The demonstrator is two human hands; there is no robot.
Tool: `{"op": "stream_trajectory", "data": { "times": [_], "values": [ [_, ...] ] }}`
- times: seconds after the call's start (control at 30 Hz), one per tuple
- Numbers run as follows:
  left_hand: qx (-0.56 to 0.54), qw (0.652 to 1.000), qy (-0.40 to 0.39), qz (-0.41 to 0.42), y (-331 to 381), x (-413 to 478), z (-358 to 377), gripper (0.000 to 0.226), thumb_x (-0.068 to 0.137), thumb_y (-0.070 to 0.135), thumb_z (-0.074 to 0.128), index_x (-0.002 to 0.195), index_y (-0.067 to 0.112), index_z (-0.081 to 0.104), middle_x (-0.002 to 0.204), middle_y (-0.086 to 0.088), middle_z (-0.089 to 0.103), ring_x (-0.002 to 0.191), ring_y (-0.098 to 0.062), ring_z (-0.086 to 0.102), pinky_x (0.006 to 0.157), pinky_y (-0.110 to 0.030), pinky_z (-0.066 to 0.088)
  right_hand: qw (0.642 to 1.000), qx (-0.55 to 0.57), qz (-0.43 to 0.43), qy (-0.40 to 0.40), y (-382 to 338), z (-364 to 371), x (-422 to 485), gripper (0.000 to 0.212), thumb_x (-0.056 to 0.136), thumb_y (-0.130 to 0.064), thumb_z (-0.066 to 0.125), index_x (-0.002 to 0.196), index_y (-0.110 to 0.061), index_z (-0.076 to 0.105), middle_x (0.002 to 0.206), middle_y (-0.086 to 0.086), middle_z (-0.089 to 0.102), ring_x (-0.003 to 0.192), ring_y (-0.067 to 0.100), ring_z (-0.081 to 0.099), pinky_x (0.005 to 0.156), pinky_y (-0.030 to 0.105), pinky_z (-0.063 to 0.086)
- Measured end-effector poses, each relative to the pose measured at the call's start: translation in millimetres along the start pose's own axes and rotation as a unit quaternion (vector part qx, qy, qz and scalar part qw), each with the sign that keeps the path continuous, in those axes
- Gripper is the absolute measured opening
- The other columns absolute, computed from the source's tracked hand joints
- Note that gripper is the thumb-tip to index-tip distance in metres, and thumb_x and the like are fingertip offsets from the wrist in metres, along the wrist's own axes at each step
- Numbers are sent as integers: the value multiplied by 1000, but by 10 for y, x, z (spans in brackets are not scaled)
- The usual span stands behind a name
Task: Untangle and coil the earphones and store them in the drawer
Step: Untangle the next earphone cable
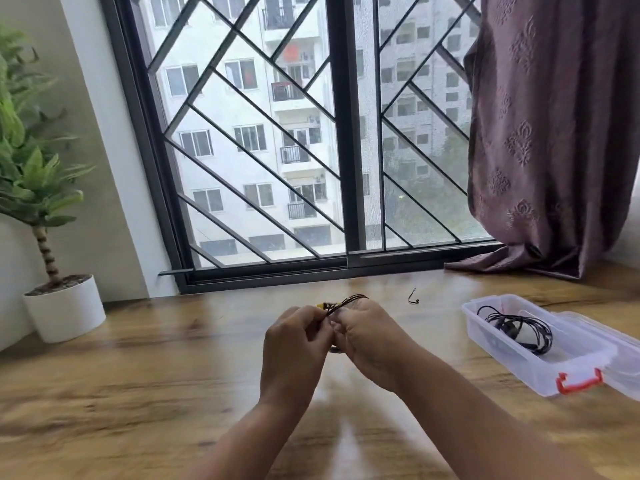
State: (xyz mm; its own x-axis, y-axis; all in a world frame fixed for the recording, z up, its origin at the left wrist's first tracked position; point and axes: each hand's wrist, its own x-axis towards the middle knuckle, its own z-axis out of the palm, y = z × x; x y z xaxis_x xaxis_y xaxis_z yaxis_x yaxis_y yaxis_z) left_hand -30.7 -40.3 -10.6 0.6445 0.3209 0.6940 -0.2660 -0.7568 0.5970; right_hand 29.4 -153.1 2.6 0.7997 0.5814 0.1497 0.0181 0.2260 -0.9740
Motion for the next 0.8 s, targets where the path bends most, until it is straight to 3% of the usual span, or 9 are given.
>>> {"op": "stream_trajectory", "data": {
  "times": [0.07, 0.17, 0.23, 0.33, 0.5, 0.6, 0.67, 0.73, 0.8],
  "values": [
    [1, 1000, -7, 4, 3, -7, 8, 9, 80, 15, 76, 75, 22, 72, 67, 8, 60, 67, -10, 56, 59, -19, 41, 999, -44, 1, 21, 31, -9, 5, 59, 94, 7, 39, 47, -20, 60, 47, -8, 49, 43, 4, 47, 65, 30, 47],
    [11, 1000, -6, 0, -11, 3, 10, 9, 81, 15, 75, 75, 21, 73, 67, 7, 60, 66, -10, 56, 60, -19, 41, 995, -99, 1, 24, 18, 17, -16, 48, 99, 1, 38, 63, -19, 64, 63, 5, 54, 64, 19, 55, 78, 43, 53],
    [16, 1000, -3, -3, -27, 16, 0, 11, 81, 15, 74, 72, 20, 73, 65, 6, 59, 64, -10, 55, 59, -19, 39, 992, -126, 4, 34, 6, 39, -29, 40, 103, -2, 39, 72, -15, 62, 64, 2, 56, 65, 16, 56, 79, 38, 56],
    [13, 1000, 1, -9, -36, 29, -9, 13, 82, 16, 73, 69, 19, 71, 63, 5, 58, 62, -11, 54, 59, -21, 39, 987, -155, -13, 35, -38, 74, -51, 39, 101, -3, 43, 69, -18, 60, 63, -2, 55, 62, 11, 53, 74, 32, 56],
    [1, 999, 5, -42, -100, 68, -21, 19, 83, 22, 75, 66, 19, 69, 61, 5, 57, 60, -10, 52, 55, -20, 37, 998, -56, -16, -32, -103, 84, -109, 13, 80, 11, 44, 77, 5, 56, 84, 16, 47, 82, 28, 47, 82, 40, 47],
    [3, 998, 9, -54, -131, 89, -29, 16, 83, 17, 74, 68, 18, 70, 60, 5, 58, 60, -11, 53, 56, -19, 36, 998, -54, -13, -22, -109, 27, -83, 10, 85, -1, 57, 78, -8, 59, 99, 22, 53, 98, 31, 54, 97, 45, 53],
    [3, 998, 10, -60, -149, 107, -33, 18, 84, 18, 73, 66, 17, 69, 58, 3, 58, 59, -14, 54, 57, -25, 39, 998, 57, 19, -24, -115, 21, -64, 15, 86, 8, 55, 82, -5, 58, 99, 22, 55, 94, 28, 62, 94, 37, 57],
    [4, 997, 11, -74, -175, 120, -38, 23, 84, 18, 72, 62, 16, 66, 54, 0, 57, 57, -16, 53, 57, -30, 40, 992, 119, 31, -34, -144, 16, -58, 13, 75, 8, 57, 84, -2, 57, 96, 20, 53, 94, 25, 60, 93, 30, 53],
    [-2, 996, 18, -90, -205, 126, -48, 23, 84, 17, 71, 61, 14, 65, 52, -2, 57, 54, -15, 51, 55, -28, 40, 996, 81, 22, -35, -167, 2, -73, 17, 73, 4, 58, 90, 0, 58, 100, 21, 54, 100, 26, 58, 99, 33, 46]
  ]
}}
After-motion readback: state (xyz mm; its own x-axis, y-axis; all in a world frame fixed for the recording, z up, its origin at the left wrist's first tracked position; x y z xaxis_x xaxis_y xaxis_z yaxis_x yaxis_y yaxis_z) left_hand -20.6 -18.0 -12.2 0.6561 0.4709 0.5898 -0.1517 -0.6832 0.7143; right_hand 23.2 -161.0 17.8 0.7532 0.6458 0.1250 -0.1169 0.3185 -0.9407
